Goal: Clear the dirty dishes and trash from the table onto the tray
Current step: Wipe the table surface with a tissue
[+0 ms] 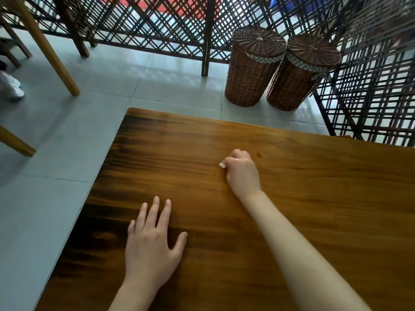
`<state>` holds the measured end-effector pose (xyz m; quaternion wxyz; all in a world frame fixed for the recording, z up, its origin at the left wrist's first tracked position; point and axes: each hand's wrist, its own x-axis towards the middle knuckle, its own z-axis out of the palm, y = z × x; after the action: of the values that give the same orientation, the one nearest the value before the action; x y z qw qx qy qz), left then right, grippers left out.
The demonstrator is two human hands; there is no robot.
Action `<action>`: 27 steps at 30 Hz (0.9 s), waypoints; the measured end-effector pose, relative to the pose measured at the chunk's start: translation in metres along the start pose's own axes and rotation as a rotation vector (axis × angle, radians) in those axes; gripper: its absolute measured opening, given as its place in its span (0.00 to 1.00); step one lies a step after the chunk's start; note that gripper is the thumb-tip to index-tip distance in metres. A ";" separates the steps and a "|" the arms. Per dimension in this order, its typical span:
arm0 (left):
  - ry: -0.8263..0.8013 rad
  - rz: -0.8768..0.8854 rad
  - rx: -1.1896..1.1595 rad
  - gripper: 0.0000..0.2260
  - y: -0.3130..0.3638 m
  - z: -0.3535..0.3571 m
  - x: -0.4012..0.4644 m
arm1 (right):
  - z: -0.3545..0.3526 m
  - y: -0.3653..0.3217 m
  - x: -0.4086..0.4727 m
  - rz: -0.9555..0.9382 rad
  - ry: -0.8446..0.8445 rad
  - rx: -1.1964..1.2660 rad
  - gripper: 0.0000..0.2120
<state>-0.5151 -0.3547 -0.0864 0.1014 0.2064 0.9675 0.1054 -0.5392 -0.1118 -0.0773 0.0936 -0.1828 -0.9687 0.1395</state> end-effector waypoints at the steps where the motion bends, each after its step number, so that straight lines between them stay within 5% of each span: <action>1: 0.001 0.003 -0.004 0.37 0.000 0.000 0.000 | -0.004 0.013 0.001 0.044 0.017 -0.005 0.11; 9: -0.013 -0.004 -0.028 0.37 0.000 0.002 0.001 | -0.018 0.028 0.013 -0.016 0.015 -0.061 0.09; 27: 0.000 0.032 -0.027 0.36 -0.004 0.000 0.001 | -0.029 0.056 -0.001 0.370 0.052 -0.229 0.09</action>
<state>-0.5174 -0.3574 -0.0875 0.1025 0.2206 0.9625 0.1200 -0.5132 -0.0554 -0.0670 0.0701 -0.3704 -0.9254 0.0388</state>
